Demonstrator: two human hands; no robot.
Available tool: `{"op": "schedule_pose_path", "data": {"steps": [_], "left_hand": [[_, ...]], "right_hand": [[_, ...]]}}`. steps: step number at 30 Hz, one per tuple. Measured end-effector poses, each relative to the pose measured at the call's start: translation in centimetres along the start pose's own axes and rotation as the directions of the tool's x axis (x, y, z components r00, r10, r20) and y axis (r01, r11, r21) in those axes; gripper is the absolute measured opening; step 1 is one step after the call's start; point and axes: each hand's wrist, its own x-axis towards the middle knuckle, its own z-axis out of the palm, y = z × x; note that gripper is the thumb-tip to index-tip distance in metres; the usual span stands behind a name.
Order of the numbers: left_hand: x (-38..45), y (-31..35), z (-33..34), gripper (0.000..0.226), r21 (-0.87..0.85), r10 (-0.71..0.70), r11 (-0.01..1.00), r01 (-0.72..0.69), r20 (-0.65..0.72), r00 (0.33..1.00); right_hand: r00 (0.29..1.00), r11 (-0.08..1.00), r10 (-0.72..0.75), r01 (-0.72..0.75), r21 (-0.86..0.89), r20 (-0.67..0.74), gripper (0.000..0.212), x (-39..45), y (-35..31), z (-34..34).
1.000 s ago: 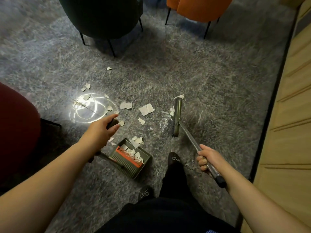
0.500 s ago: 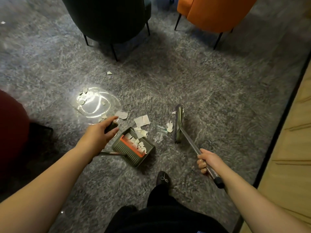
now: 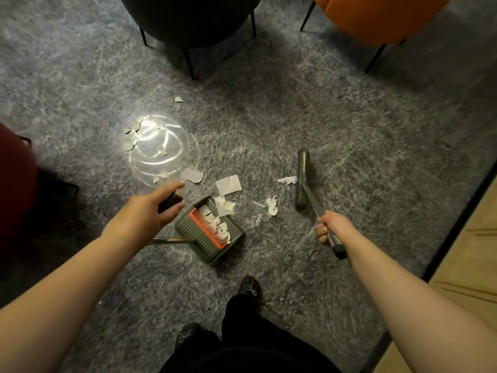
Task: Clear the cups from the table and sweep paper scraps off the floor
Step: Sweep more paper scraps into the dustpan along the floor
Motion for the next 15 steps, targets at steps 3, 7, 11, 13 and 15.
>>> {"op": "schedule_pose_path", "data": {"steps": [3, 7, 11, 13, 15], "left_hand": [[0.1, -0.1, 0.4, 0.050, 0.000, -0.003, 1.000, 0.003, -0.003, 1.000], [0.3, -0.1, 0.6, 0.051, -0.007, -0.010, 1.000, 0.010, -0.028, 1.000], [0.4, -0.6, 0.5, 0.052, -0.008, 0.002, 1.000, -0.002, -0.014, 1.000], [0.5, -0.8, 0.5, 0.052, 0.001, 0.012, 1.000, -0.012, -0.015, 1.000], [0.5, -0.9, 0.5, 0.052, 0.016, 0.017, 1.000, -0.017, -0.015, 1.000]], "right_hand": [[1.000, 0.998, 0.023, -0.023, -0.062, -0.010, 0.039, 2.3, -1.4, 0.5], [0.999, 0.988, 0.042, -0.045, -0.150, -0.021, 0.025, 4.6, -2.4, 1.4], [0.999, 0.976, 0.043, -0.038, -0.214, 0.017, 0.053, 5.4, -0.9, 2.5], [0.998, 0.961, 0.034, -0.020, -0.276, 0.047, 0.061, 4.7, 0.9, 3.5], [0.996, 0.954, 0.036, -0.009, -0.300, 0.084, 0.061, 3.6, 3.0, 4.6]]}}
